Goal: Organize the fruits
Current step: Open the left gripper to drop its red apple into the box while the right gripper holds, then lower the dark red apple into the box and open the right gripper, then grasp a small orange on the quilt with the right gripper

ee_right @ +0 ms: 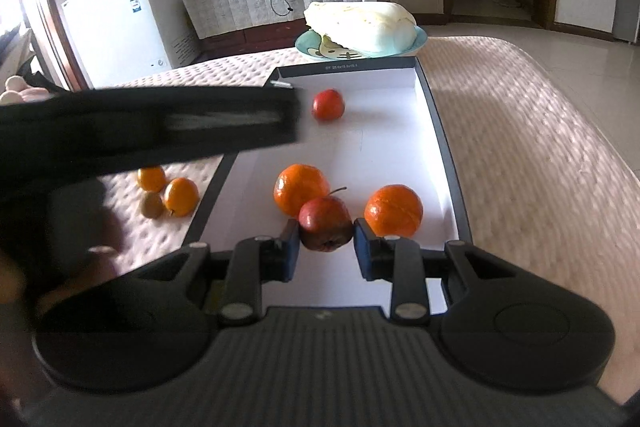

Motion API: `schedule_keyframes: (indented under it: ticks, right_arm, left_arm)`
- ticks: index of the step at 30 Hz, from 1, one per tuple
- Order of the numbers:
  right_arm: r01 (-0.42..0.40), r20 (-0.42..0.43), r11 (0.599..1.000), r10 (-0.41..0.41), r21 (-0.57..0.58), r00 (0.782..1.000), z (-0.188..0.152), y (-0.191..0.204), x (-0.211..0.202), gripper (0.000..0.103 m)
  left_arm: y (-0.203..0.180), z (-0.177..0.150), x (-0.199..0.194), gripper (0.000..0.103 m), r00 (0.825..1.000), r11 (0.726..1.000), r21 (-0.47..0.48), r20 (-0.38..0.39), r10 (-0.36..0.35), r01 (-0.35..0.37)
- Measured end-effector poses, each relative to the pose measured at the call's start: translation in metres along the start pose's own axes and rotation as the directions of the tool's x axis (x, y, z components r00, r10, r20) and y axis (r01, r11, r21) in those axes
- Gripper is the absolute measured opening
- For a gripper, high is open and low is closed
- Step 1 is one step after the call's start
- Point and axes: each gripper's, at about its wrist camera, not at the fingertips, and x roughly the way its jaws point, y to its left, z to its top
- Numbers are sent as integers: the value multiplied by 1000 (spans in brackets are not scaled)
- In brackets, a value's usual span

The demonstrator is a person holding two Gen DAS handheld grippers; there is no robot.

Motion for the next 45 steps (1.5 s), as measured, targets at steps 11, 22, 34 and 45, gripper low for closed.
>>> schedule_keyframes:
  ticks: [11, 22, 34, 45]
  right_arm:
    - [65, -1, 998, -65, 8, 998, 5, 9, 15, 33]
    - [63, 87, 998, -62, -10, 994, 5, 16, 0, 54]
    - [67, 192, 996, -75, 51, 979, 7, 20, -24, 54]
    - [27, 237, 1000, -25, -5, 971, 5, 49, -24, 54]
  left_arm:
    - [56, -23, -98, 71, 997, 998, -8, -32, 66, -66]
    - [117, -41, -97, 71, 980, 978, -91, -83, 183, -190]
    - [148, -44, -119, 71, 960, 958, -61, -43, 276, -279]
    - [170, -45, -131, 71, 957, 953, -89, -29, 289, -290]
